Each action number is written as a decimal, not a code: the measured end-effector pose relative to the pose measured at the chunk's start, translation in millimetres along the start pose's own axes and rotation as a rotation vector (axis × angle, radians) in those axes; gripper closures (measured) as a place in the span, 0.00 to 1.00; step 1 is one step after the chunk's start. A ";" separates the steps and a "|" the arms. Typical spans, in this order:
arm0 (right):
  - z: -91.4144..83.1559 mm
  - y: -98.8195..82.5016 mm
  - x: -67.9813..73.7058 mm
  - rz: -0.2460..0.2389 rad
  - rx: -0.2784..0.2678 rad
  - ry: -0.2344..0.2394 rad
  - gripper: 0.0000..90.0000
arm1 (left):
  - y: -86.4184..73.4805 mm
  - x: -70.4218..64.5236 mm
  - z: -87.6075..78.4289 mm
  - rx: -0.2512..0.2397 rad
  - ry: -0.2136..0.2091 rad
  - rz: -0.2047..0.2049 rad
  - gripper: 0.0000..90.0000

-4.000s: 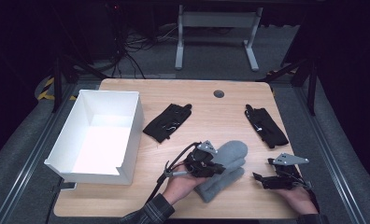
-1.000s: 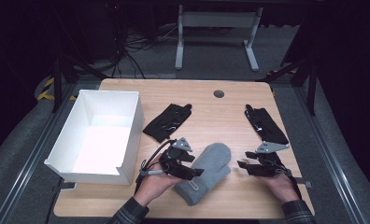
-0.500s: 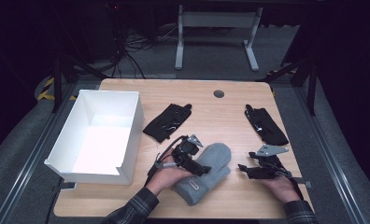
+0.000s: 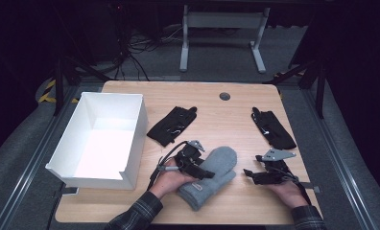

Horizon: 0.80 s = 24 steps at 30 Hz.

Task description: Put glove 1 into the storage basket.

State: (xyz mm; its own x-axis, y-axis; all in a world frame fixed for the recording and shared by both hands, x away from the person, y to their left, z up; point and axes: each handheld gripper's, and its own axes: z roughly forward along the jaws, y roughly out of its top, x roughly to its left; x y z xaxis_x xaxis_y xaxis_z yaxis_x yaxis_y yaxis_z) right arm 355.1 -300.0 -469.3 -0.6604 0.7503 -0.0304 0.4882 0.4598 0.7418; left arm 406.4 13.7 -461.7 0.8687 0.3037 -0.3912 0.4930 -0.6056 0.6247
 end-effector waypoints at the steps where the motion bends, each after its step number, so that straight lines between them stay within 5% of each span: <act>1: 0.1 0.0 0.1 -0.001 0.000 -0.002 0.24 | 0.6 0.3 0.3 0.008 -0.009 0.001 0.46; 7: 0.4 0.1 0.0 -0.003 0.002 0.001 0.23 | 4.6 -1.6 0.1 0.049 -0.041 0.005 0.65; 11: 0.7 0.2 0.0 -0.001 0.001 0.002 0.23 | 7.9 -9.2 -2.1 0.071 -0.005 0.033 0.77; 24: 0.9 0.3 0.2 0.000 0.003 -0.003 0.21 | 16.3 -24.9 -18.3 0.069 0.062 0.053 0.82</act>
State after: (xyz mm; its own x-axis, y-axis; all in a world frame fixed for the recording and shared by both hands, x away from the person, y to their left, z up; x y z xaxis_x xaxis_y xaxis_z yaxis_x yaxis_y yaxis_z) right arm 355.7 -299.3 -469.6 -0.6588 0.7516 -0.0323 0.4899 0.4611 0.7399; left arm 393.6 9.8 -429.4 0.8960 0.3132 -0.3146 0.4433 -0.6706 0.5949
